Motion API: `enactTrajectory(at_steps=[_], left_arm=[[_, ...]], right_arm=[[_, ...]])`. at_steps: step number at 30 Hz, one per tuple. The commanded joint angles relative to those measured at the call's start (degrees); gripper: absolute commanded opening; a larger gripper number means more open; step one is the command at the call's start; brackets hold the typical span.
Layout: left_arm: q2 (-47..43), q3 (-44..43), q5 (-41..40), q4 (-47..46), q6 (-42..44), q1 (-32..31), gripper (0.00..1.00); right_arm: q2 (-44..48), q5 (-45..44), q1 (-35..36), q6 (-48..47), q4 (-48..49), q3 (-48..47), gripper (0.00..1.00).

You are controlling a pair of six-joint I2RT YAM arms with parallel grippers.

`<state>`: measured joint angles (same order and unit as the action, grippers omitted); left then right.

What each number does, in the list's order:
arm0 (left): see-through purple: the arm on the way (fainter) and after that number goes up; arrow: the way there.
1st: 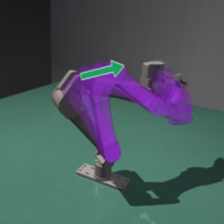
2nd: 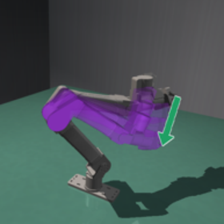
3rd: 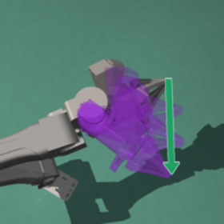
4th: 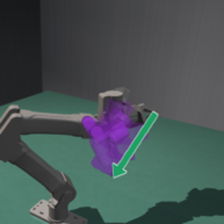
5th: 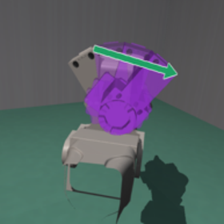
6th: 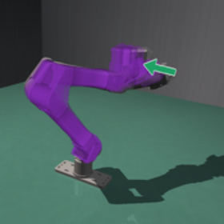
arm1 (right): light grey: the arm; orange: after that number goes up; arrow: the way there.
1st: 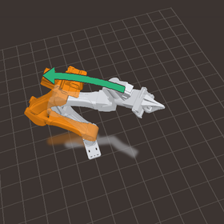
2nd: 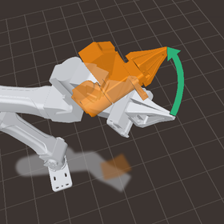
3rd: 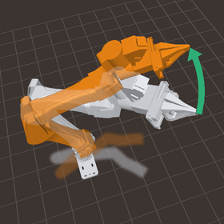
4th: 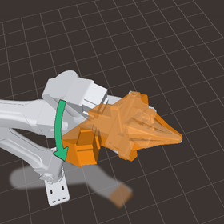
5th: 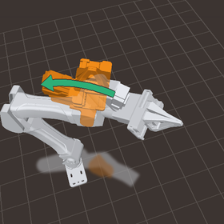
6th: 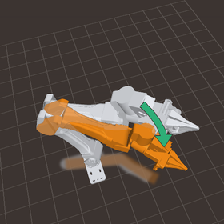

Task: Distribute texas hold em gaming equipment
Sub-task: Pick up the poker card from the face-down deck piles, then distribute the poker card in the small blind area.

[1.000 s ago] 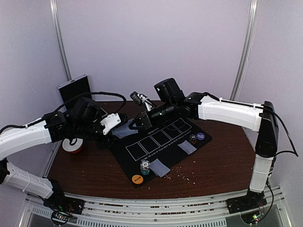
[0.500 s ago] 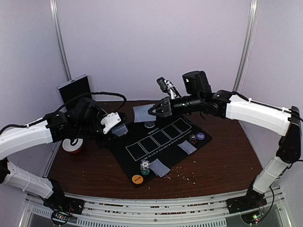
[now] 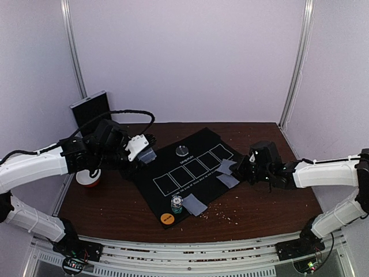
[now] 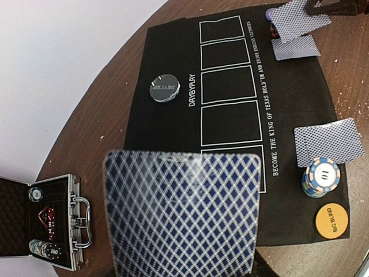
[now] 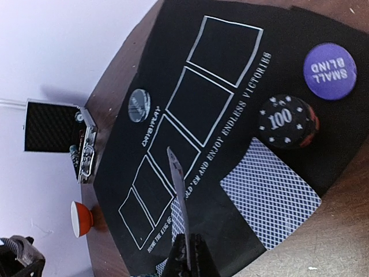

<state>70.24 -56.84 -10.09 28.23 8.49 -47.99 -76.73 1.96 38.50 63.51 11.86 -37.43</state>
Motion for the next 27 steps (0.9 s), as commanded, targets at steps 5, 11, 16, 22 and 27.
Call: enactTrajectory(at_steps=[5, 11, 16, 22, 27], left_arm=[[-1.3, 1.7, -0.7, -3.7, -1.4, 0.0, 0.45], [-2.6, 2.6, -1.3, -3.8, -1.2, 0.1, 0.45], [-2.4, 2.9, -1.4, -3.9, -1.1, 0.1, 0.45], [-2.8, 3.1, -1.6, -4.0, -1.2, 0.1, 0.45], [-2.8, 3.2, -1.9, -4.0, -1.0, 0.1, 0.45]], right_arm=[[-5.0, -6.9, 0.1, 15.0, 11.5, 4.4, 0.0], [-6.2, -5.9, 0.2, 16.4, 11.5, 4.9, 0.0], [-7.6, -3.3, 0.3, 17.3, 11.6, 5.3, 0.0], [-8.4, -2.9, 0.3, 19.8, 13.5, 7.0, 0.0], [-9.6, -2.5, 0.3, 21.6, 15.2, 7.9, 0.0]])
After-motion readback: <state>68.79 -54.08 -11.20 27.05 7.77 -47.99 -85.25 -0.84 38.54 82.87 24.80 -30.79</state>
